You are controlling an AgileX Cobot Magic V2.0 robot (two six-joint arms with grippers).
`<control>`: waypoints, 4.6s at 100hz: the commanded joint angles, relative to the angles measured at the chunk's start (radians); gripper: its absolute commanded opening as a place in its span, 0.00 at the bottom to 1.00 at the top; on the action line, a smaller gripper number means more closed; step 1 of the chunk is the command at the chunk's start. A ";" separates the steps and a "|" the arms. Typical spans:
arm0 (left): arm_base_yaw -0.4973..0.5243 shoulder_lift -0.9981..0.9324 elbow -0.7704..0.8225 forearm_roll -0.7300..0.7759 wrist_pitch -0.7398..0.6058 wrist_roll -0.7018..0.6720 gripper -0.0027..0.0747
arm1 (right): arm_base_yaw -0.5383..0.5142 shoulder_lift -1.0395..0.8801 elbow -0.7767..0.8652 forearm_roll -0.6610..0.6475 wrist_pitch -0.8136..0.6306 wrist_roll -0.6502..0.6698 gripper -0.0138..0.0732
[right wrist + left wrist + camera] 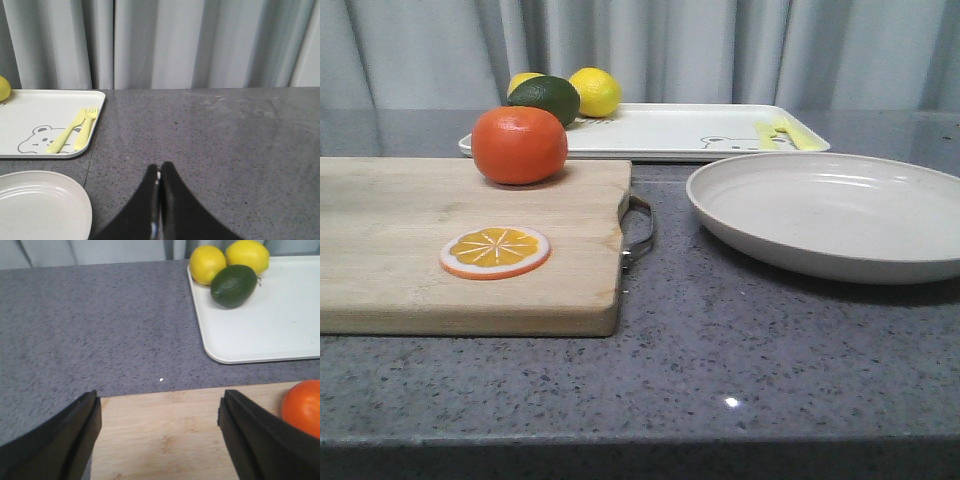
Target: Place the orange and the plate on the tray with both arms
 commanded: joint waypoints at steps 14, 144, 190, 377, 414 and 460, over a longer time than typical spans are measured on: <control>-0.139 0.171 -0.184 -0.003 -0.029 0.054 0.87 | 0.002 0.016 -0.034 -0.003 -0.085 -0.001 0.09; -0.267 0.701 -0.628 -0.250 0.486 0.056 0.88 | 0.002 0.016 -0.034 -0.003 -0.085 -0.001 0.09; -0.267 0.706 -0.628 -0.279 0.517 0.056 0.51 | 0.002 0.016 -0.034 -0.003 -0.085 -0.001 0.09; -0.732 1.011 -1.066 -0.260 0.538 0.022 0.70 | 0.002 0.016 -0.034 -0.003 -0.085 -0.001 0.09; -0.732 1.009 -1.103 -0.245 0.568 0.022 0.75 | 0.002 0.016 -0.034 -0.003 -0.085 -0.001 0.09; -0.732 1.008 -1.139 -0.227 0.625 0.021 0.91 | 0.002 0.016 -0.034 -0.003 -0.085 -0.001 0.09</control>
